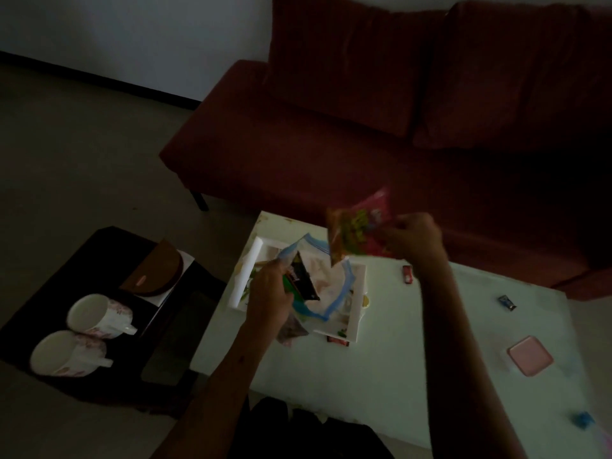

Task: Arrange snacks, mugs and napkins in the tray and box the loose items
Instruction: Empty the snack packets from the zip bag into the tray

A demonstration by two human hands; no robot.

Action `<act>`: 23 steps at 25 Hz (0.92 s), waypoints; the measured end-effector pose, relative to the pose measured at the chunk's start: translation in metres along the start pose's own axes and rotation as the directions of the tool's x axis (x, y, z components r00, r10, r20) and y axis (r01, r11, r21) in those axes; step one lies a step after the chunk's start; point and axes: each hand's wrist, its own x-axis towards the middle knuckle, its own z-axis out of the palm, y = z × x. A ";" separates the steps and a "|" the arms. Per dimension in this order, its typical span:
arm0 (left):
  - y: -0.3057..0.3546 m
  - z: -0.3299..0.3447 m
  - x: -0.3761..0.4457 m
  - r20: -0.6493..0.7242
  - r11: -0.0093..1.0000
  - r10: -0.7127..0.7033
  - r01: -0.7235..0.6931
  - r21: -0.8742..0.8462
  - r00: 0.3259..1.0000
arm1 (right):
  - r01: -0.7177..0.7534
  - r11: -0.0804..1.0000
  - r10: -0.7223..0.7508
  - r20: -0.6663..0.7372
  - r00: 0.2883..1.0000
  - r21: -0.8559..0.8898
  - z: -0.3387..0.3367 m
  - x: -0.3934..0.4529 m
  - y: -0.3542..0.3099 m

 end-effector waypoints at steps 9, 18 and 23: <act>-0.014 -0.020 0.007 -0.050 0.997 -0.073 0.073 0.006 0.996 | -0.453 0.870 0.485 -0.169 0.858 0.197 0.097 0.031 0.142; -0.025 0.001 -0.006 0.017 0.997 -0.079 0.080 -0.017 0.997 | -0.588 0.807 0.591 0.049 0.806 -0.057 0.169 0.030 0.230; -0.026 0.016 -0.015 0.096 0.994 -0.110 0.112 -0.011 0.989 | -0.569 0.815 0.580 -0.135 0.804 0.110 0.134 0.032 0.202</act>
